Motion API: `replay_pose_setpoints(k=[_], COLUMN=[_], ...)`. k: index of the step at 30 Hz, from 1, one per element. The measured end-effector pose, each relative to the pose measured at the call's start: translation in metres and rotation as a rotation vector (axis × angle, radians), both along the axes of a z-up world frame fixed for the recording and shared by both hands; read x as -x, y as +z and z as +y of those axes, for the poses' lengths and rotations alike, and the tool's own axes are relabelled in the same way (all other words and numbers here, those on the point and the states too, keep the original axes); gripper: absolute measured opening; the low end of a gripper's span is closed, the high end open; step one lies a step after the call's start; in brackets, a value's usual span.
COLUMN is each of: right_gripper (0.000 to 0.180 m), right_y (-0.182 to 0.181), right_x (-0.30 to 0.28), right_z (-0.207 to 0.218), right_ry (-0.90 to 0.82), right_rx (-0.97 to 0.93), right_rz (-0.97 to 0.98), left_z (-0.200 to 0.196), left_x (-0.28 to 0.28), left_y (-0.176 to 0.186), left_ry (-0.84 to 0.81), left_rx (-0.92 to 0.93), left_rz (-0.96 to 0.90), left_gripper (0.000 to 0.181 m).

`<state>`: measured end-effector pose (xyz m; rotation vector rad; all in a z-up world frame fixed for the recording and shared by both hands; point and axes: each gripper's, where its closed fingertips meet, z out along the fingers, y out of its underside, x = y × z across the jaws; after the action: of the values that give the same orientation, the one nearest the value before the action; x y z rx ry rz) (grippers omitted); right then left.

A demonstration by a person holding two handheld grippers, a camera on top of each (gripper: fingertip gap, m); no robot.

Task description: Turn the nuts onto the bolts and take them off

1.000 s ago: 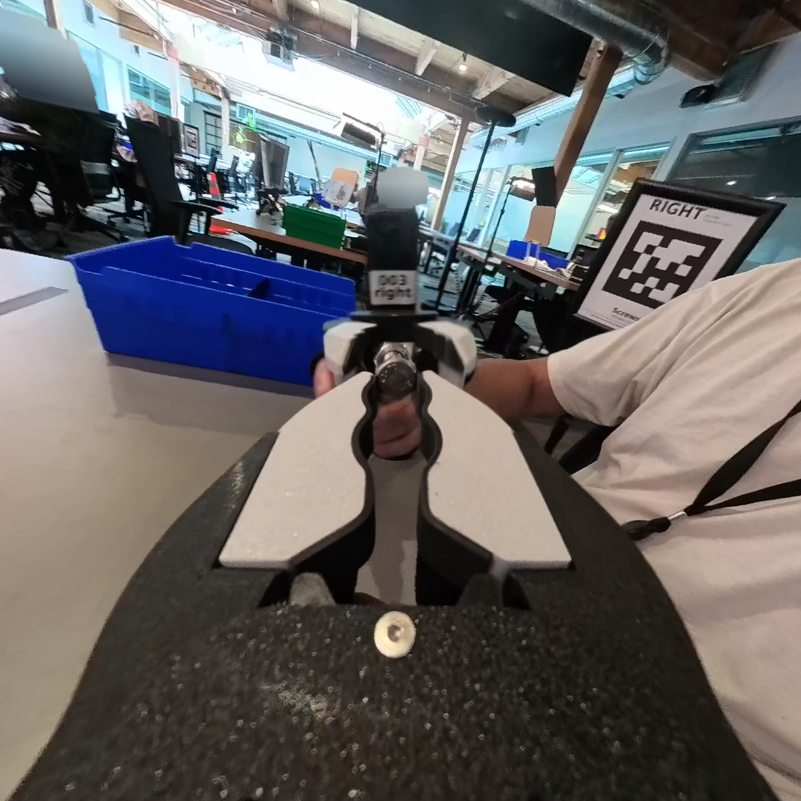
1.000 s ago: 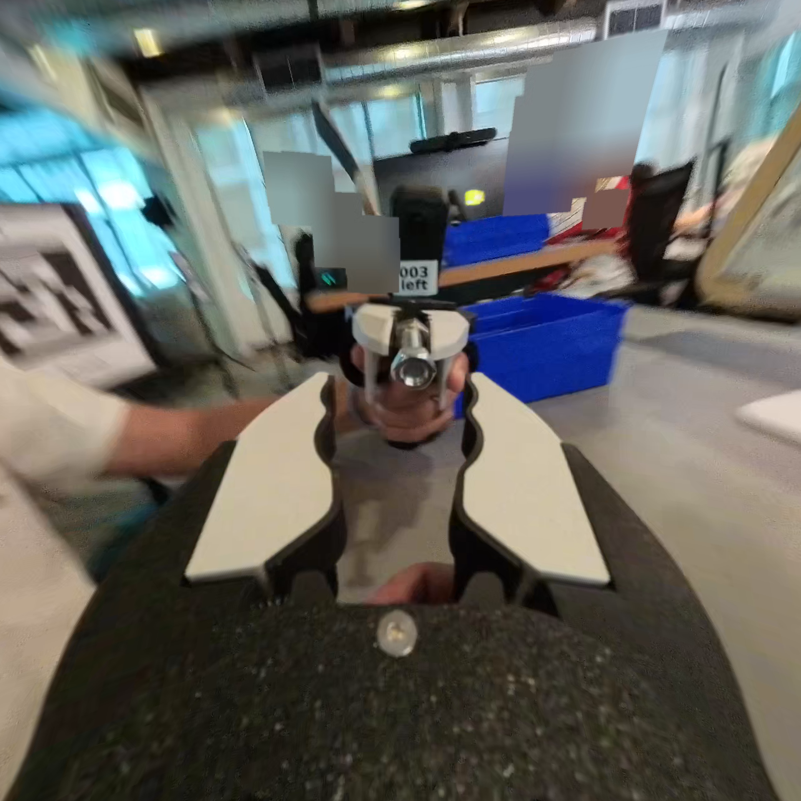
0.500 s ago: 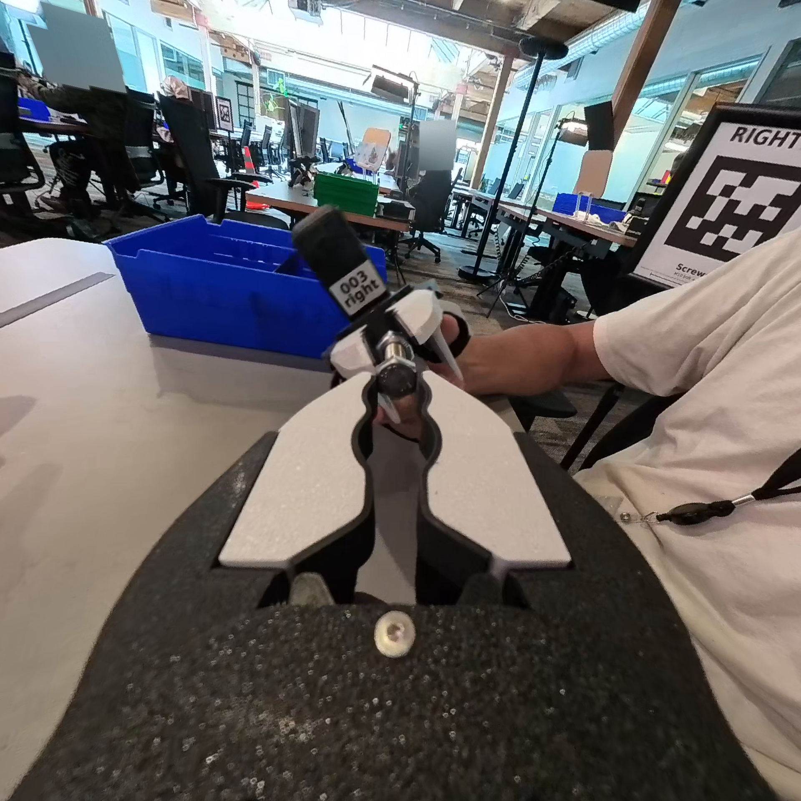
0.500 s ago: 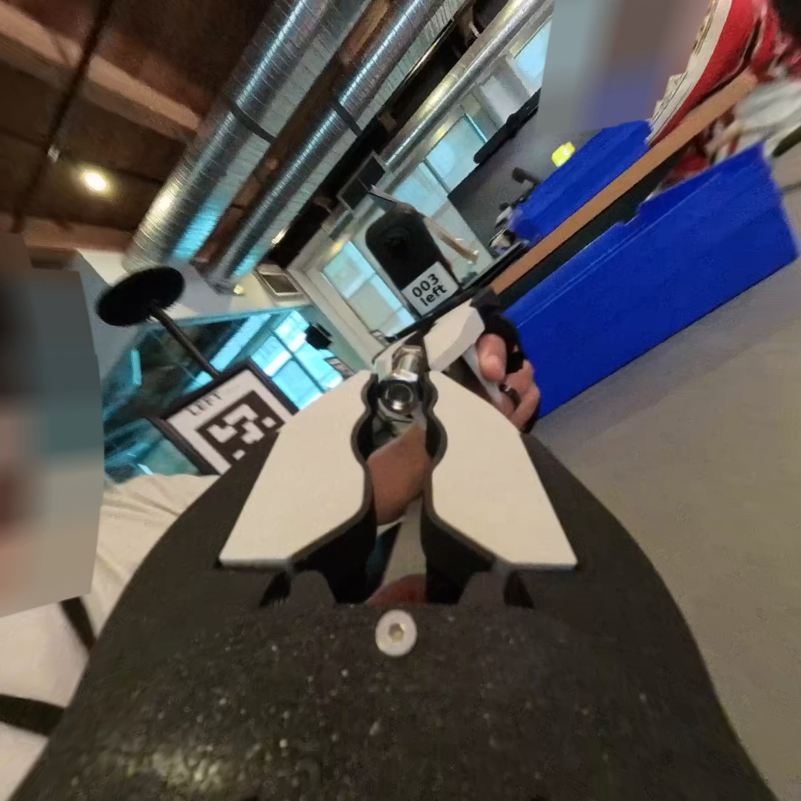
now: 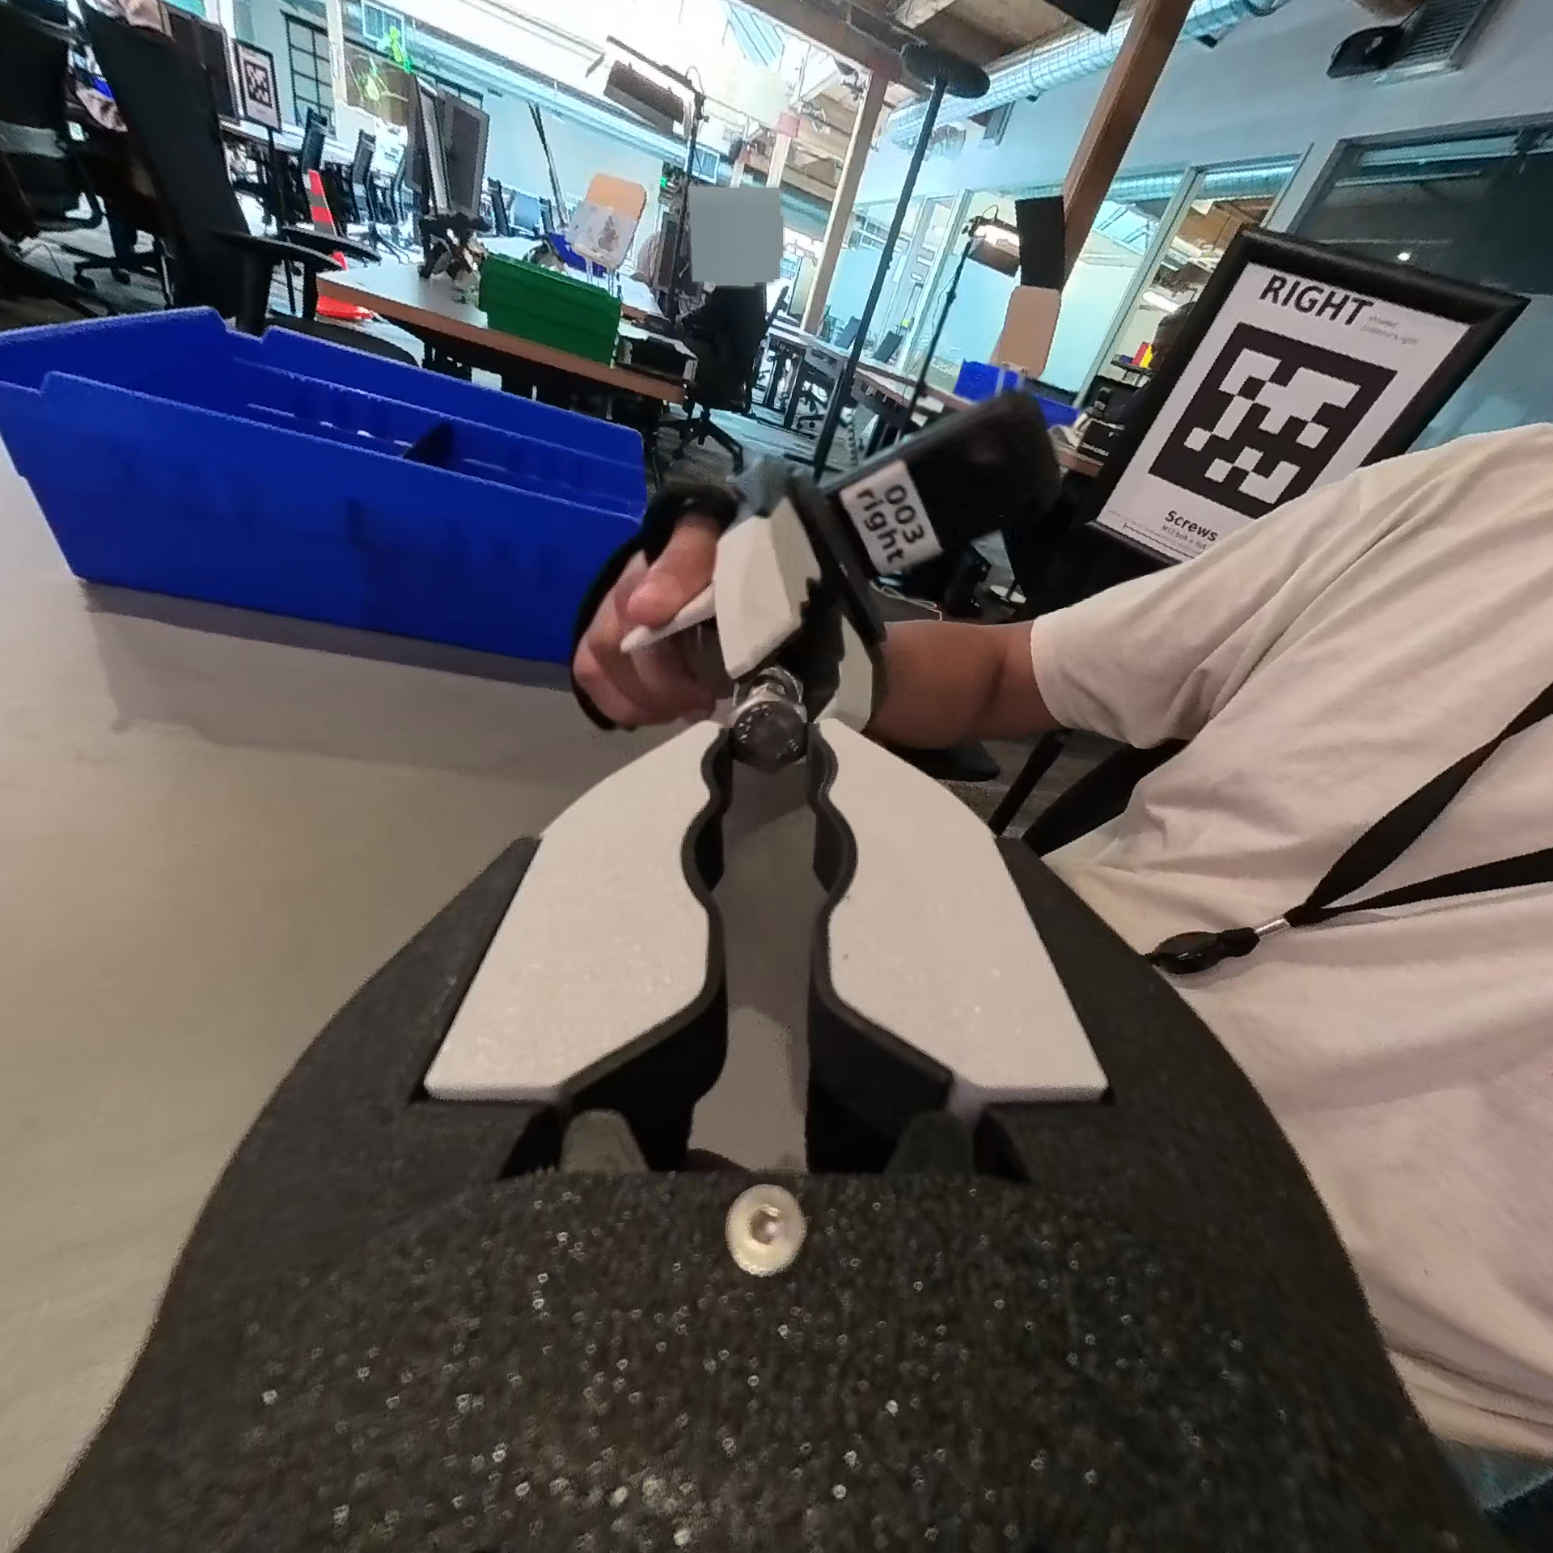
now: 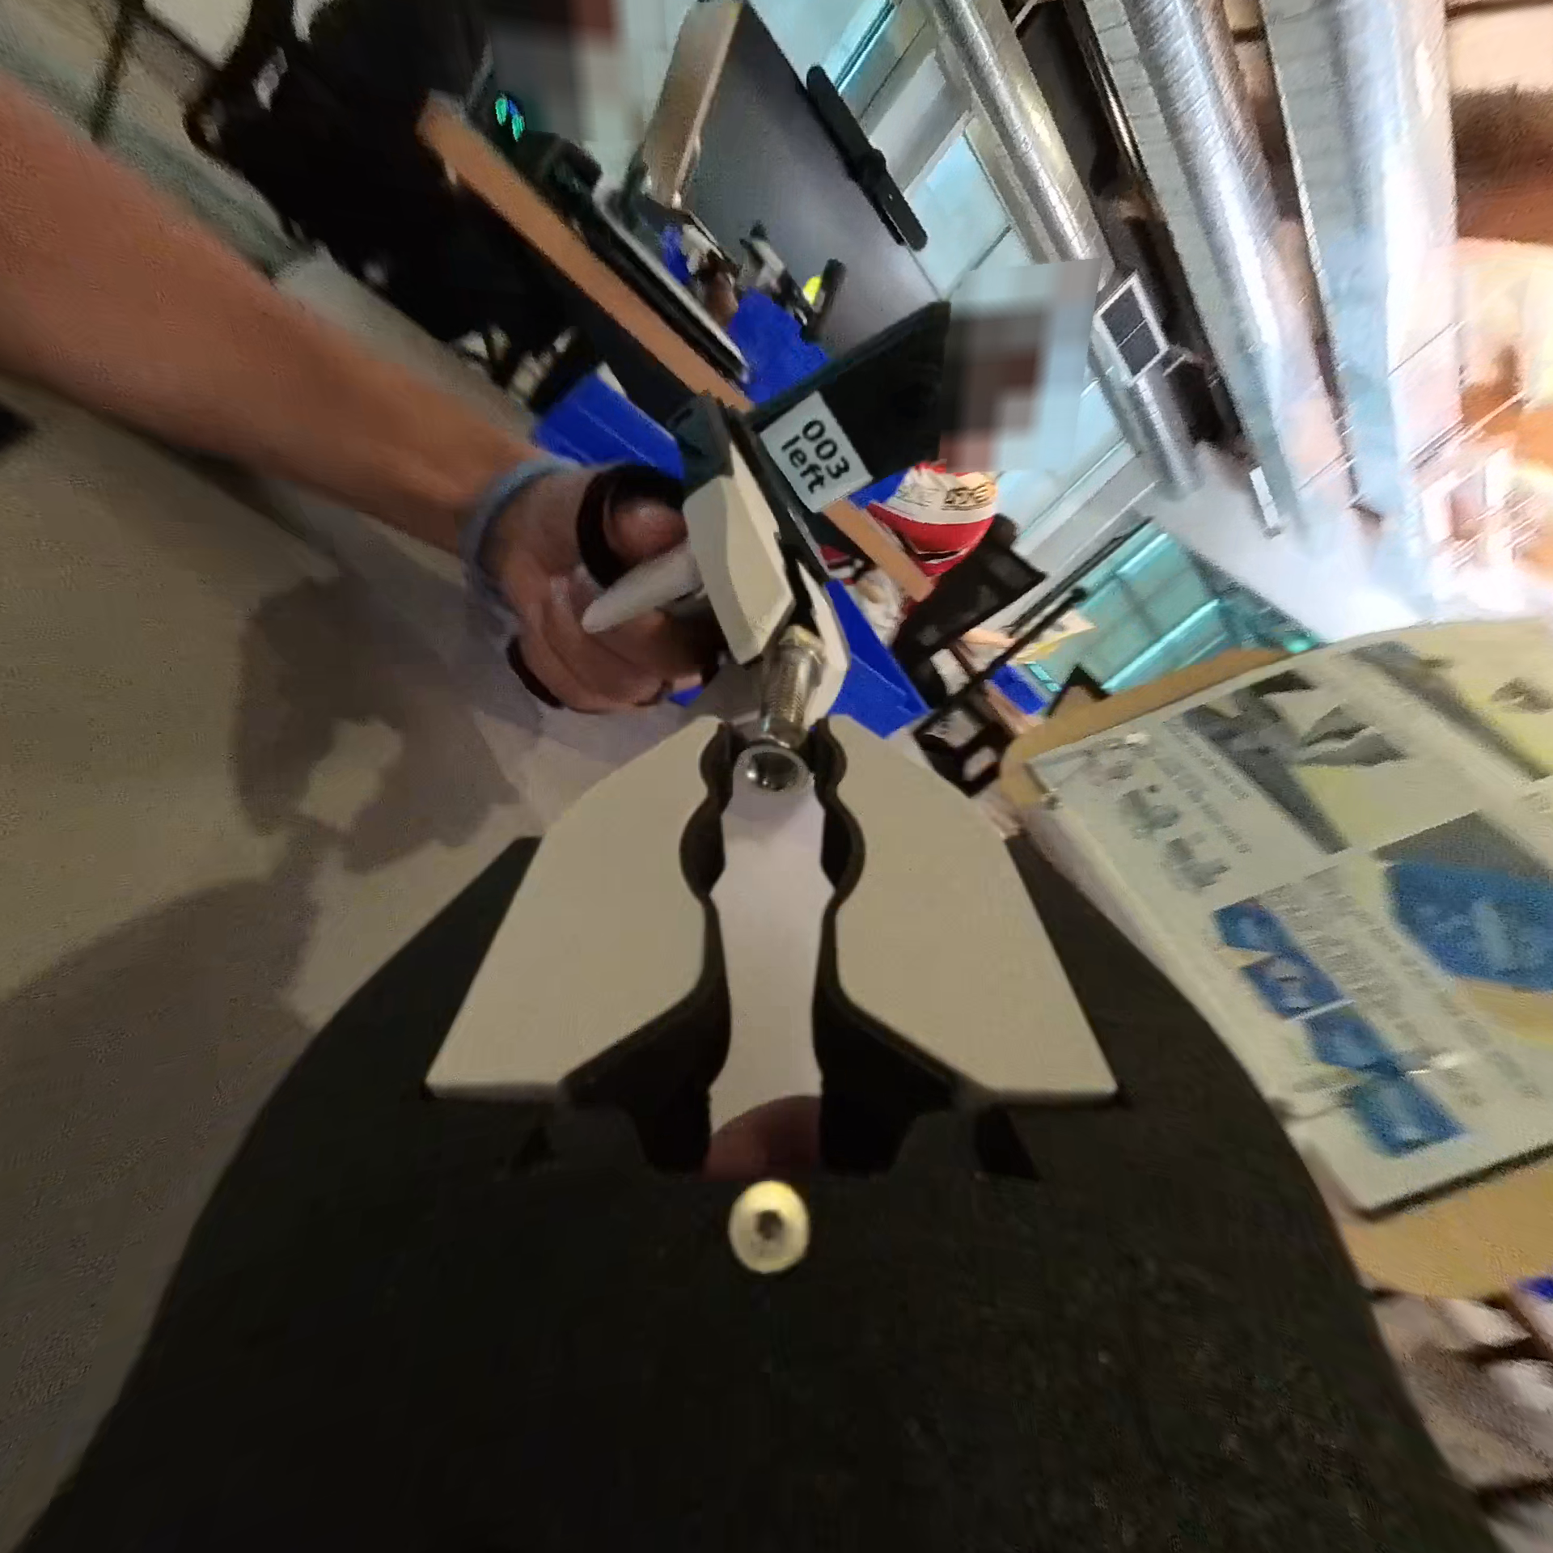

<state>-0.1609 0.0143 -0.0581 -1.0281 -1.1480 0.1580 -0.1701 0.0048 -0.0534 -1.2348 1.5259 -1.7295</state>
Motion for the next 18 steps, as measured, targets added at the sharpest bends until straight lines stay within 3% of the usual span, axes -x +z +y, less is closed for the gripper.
replay_pose_setpoints(k=[6,9,11,14,18], right_gripper=[0.018,0.019,0.02,0.048,0.048], right_y=[-0.004,0.001,0.001,0.013,0.021], right_x=[-0.004,-0.003,0.001,0.0,-0.006], right_z=[0.006,0.005,0.004,-0.002,-0.001], right_ry=[-0.282,-0.384,-0.344,-0.217,0.057], right_rx=[-0.582,-0.689,-0.538,-0.223,0.414], right_rz=[-0.403,-0.409,-0.305,-0.053,0.397], left_z=[0.005,0.006,0.006,0.007,0.013], left_x=[-0.003,-0.003,-0.001,0.001,0.004], left_y=[-0.007,-0.001,0.001,0.008,0.017], left_ry=[0.019,0.024,0.026,0.029,0.066], left_rx=[0.002,0.02,0.019,0.029,0.015], left_rz=[0.027,-0.004,-0.011,-0.045,-0.097], left_gripper=[0.016,0.016,0.016,0.016,0.016])
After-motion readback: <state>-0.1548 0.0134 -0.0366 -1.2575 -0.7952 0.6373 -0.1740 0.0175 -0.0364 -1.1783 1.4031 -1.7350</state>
